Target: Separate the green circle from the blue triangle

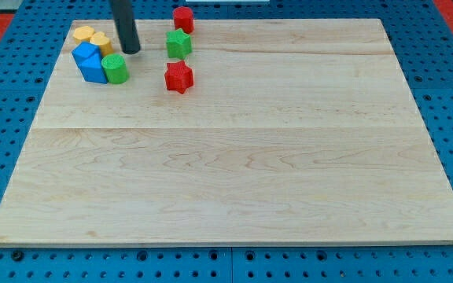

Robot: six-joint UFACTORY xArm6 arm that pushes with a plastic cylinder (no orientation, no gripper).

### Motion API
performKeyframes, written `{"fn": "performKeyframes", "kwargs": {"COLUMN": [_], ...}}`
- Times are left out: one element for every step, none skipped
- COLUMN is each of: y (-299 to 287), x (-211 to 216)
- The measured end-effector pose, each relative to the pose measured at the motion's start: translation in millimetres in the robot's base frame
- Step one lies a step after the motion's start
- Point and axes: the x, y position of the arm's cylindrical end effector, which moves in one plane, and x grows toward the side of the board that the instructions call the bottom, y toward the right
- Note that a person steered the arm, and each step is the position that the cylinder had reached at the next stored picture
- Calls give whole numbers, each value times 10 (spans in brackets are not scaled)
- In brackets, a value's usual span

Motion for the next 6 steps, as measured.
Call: {"fn": "performKeyframes", "kwargs": {"y": [-23,-27,-27,-254,-262,-440], "x": [284,613,783,832,912,1050]}}
